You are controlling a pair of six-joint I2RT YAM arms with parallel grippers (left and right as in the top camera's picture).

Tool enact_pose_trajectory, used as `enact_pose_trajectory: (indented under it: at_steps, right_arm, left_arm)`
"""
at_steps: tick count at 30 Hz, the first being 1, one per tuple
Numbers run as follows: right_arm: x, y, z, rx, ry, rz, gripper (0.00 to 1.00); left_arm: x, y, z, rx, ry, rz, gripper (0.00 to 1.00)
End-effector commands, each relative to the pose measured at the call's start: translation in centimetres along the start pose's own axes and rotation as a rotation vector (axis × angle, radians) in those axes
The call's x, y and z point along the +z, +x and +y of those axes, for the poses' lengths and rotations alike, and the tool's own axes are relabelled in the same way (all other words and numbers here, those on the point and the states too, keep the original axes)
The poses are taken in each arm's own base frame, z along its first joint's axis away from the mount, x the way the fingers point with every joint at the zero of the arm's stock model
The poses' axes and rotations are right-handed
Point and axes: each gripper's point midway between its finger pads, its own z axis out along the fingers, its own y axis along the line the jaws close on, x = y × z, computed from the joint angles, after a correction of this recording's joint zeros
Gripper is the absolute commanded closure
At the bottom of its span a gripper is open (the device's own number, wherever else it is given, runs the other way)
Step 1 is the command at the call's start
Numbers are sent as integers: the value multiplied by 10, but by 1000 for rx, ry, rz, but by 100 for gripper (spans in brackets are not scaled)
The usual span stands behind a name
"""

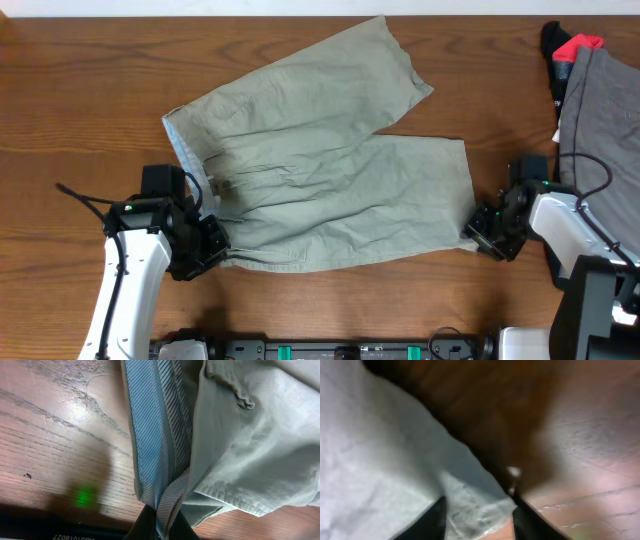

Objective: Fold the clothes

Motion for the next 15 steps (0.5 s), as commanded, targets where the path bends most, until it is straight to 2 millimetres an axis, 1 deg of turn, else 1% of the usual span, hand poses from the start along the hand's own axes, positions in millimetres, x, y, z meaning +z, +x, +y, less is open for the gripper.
enact_pose_trajectory:
  at_steps: [1, 2, 4, 6, 8, 9, 12, 15]
  right_arm:
    - [5, -3, -4, 48, 9, -15, 74]
    - [5, -6, -2, 29, 1, -26, 84]
    - [1, -12, 2, -9, -11, -45, 99]
    - [-8, -18, 8, -49, -20, -62, 99]
    - [-22, -23, 14, -97, -31, -85, 99]
    - [-32, -27, 19, -121, -38, -102, 99]
    - [-67, -38, 21, -135, -10, -185, 99]
    - [-111, -46, 14, -132, 54, -294, 99]
  left_arm:
    - [-6, -4, -2, 14, 5, -24, 94]
    - [-6, -4, -2, 14, 5, -24, 94]
    - [-7, -4, -2, 14, 6, -24, 94]
    - [-7, -2, -4, 13, 15, -14, 94]
    - [-9, 2, -7, 11, 37, 4, 94]
    - [-11, 4, -10, 11, 52, 12, 94]
    - [-19, 9, -17, 13, 85, 21, 94]
    - [-32, 15, -19, 17, 100, 13, 94]
